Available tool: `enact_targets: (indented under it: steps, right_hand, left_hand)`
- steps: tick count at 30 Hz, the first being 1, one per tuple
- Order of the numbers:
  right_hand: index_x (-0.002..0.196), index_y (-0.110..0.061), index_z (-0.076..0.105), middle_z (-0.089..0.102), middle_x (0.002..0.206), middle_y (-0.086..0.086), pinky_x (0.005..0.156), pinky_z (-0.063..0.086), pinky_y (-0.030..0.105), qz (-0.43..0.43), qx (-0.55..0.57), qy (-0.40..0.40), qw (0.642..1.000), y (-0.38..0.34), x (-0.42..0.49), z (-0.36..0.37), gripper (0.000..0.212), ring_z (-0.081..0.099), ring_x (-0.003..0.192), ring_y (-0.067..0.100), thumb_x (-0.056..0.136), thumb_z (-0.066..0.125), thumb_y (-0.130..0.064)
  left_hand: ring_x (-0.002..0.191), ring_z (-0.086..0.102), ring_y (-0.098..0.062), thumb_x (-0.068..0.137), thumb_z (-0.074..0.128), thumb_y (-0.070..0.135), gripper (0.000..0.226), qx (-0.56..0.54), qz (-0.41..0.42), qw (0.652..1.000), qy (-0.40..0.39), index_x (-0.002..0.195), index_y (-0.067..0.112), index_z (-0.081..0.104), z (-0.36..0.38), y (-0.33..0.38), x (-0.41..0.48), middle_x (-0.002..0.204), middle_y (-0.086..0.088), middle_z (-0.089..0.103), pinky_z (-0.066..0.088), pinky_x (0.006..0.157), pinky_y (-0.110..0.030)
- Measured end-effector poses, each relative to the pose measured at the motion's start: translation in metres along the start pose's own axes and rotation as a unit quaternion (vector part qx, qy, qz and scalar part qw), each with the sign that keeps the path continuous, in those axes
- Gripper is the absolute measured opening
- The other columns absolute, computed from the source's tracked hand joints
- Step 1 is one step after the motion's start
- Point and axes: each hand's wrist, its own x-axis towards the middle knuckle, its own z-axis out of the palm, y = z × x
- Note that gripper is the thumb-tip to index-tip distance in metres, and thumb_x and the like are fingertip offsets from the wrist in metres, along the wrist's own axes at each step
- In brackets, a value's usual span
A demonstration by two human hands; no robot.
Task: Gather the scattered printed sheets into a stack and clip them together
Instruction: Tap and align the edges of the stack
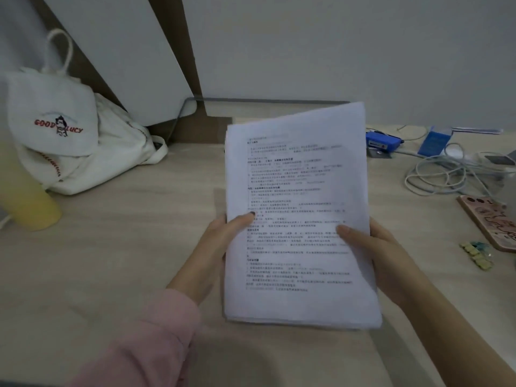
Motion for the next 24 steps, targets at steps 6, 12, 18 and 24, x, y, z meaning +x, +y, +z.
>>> enact_targets:
  steps: [6,12,18,24]
  right_hand:
    - [0.104,-0.024,0.064,0.074,0.1,-0.01,0.073,0.056,0.019,-0.147,-0.031,0.031,0.988,-0.032,0.009,0.017,0.03,0.069,0.091,0.008,0.075,0.061,-0.015]
    - [0.104,-0.016,0.065,0.074,0.091,-0.013,0.07,0.051,0.017,-0.149,-0.028,0.087,0.985,-0.009,0.014,0.026,0.028,0.067,0.089,0.006,0.085,0.052,0.0]
    - [0.096,-0.017,0.066,0.07,0.096,-0.002,0.077,0.048,0.031,-0.176,-0.008,0.097,0.98,-0.017,0.008,0.025,0.03,0.063,0.094,0.017,0.085,0.046,0.003]
    - [0.087,-0.018,0.066,0.069,0.087,-0.005,0.077,0.047,0.032,-0.174,-0.009,0.131,0.976,-0.019,0.012,0.034,0.031,0.061,0.089,0.018,0.082,0.045,0.004]
  left_hand:
    - [0.083,0.068,0.001,0.078,0.065,0.018,0.022,0.053,0.242,0.966,0.076,0.098,0.026,0.061,-0.006,0.042,-0.019,0.093,0.011,0.071,0.053,0.066,-0.016]
    - [0.089,0.065,0.006,0.087,0.06,0.008,0.031,0.067,0.258,0.958,0.103,0.102,0.035,0.057,0.003,0.018,-0.024,0.091,0.024,0.071,0.053,0.073,-0.013]
    - [0.086,0.066,0.002,0.088,0.054,0.0,0.029,0.05,0.273,0.952,0.127,0.1,0.026,0.06,0.005,0.02,-0.031,0.089,0.019,0.071,0.053,0.071,-0.015]
    - [0.09,0.067,-0.003,0.087,0.053,-0.001,0.029,0.025,0.255,0.956,0.143,0.103,0.022,0.063,0.011,0.026,-0.033,0.095,0.012,0.071,0.055,0.074,-0.02]
